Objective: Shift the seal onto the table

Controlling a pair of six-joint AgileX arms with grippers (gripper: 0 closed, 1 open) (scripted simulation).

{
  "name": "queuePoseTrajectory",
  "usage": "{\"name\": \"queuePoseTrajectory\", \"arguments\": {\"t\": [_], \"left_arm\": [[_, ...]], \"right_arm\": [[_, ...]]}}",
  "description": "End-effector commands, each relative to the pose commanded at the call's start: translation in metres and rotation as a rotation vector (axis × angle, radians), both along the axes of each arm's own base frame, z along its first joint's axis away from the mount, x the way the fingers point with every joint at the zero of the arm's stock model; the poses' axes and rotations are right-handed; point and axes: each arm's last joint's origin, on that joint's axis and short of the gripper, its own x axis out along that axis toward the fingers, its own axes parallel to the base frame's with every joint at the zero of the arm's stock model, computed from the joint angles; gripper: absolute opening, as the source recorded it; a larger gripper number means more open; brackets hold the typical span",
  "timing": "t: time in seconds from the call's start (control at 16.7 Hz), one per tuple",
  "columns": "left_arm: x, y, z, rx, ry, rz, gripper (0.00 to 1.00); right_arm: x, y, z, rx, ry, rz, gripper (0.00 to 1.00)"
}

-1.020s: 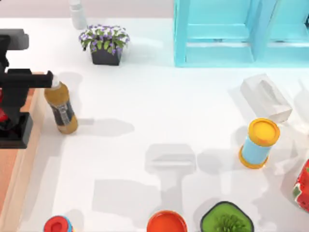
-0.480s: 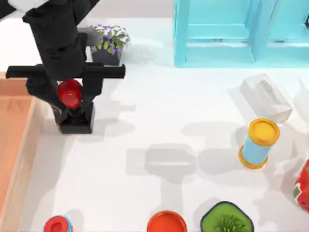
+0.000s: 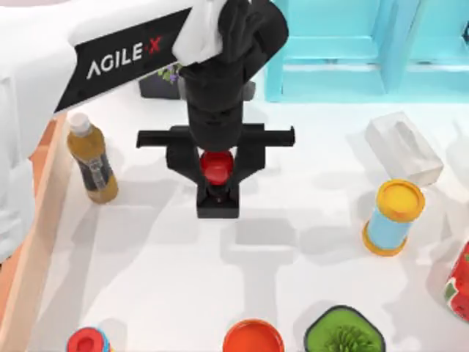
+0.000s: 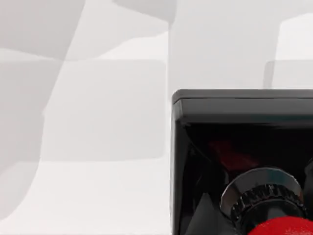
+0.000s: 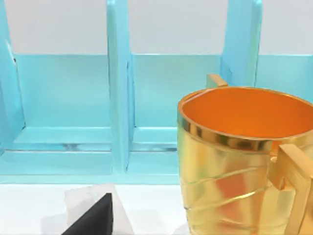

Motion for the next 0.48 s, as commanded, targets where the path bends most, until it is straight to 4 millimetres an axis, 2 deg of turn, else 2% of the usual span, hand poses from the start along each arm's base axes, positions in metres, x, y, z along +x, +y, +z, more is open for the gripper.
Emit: {"name": "queuePoseTrajectory", "arguments": {"t": [0.24,0.48], "left_arm": [[0.0,0.002,-0.002,0.002,0.005,0.003,0.0],[0.001,0.0,-0.028,-0.002,-0.002,-0.002,0.0]], "right_arm": [[0.0,0.0,0.0,0.0,0.0,0.0,1.0],[0.0,0.0,0.0,0.0,0.0,0.0,1.0]]}}
